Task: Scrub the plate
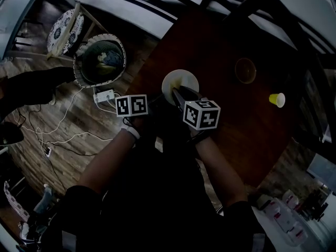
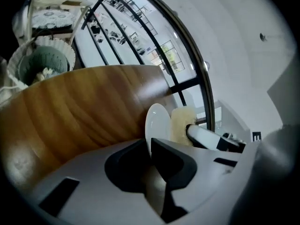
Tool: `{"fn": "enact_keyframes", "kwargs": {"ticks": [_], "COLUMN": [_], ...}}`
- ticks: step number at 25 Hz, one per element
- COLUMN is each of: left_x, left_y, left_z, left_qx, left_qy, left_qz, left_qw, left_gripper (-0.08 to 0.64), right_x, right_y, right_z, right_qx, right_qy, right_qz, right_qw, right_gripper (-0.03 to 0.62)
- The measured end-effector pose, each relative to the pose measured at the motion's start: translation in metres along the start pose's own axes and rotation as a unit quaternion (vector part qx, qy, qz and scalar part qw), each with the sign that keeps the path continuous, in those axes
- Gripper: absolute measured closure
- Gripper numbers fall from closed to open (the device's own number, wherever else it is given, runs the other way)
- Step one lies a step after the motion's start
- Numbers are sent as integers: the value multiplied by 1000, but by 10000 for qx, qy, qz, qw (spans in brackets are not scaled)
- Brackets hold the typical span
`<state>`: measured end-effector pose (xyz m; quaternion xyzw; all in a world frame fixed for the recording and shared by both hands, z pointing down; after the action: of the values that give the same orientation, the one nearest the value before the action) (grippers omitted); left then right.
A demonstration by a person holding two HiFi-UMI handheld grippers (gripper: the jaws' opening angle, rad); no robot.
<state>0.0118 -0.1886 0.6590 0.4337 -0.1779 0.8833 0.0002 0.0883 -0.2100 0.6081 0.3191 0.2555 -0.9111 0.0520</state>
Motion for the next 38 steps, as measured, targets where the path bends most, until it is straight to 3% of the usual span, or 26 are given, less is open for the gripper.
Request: {"fn": "enact_keyframes", "kwargs": {"ticks": [3, 11, 16, 23, 30, 38], "left_x": [-1, -1, 0, 1, 1, 0], "left_y": [0, 0, 0, 1, 3, 3], "left_z": [2, 4, 6, 6, 4, 3], "left_qx": [-27, -13, -97, -202, -190, -166], "left_qy": [-130, -139, -111, -97, -79, -77], "left_qz": [-249, -221, -319, -334, -279, -225], "left_qw": [9996, 9997, 9994, 9992, 9994, 9996], "left_gripper": [532, 533, 533, 532, 532, 532], "right_x": [7, 9, 19, -8, -39, -68], "right_y": [-5, -5, -11, -15, -4, 10], "right_z": [2, 5, 24, 21, -5, -36], "right_qx": [56, 56, 355, 447, 168, -268], "right_qy": [63, 77, 322, 435, 2, -207], "right_qz": [-42, -41, -20, 649, 539, 939], "right_qw": [10000, 9999, 9989, 9959, 9984, 9950], "right_gripper": [466, 465, 466, 465, 465, 465]}}
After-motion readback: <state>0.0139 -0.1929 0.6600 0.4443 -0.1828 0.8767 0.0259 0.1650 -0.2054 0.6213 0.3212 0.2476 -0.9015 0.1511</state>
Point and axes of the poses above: the fingertips, and each gripper's own axes: z forward along the fingers, x to its left, y out of its top, the point moved 2 cm from there along -z, backward along the fingers, and after that the axes turned 11 degrees about z, right-handed, at the moved point
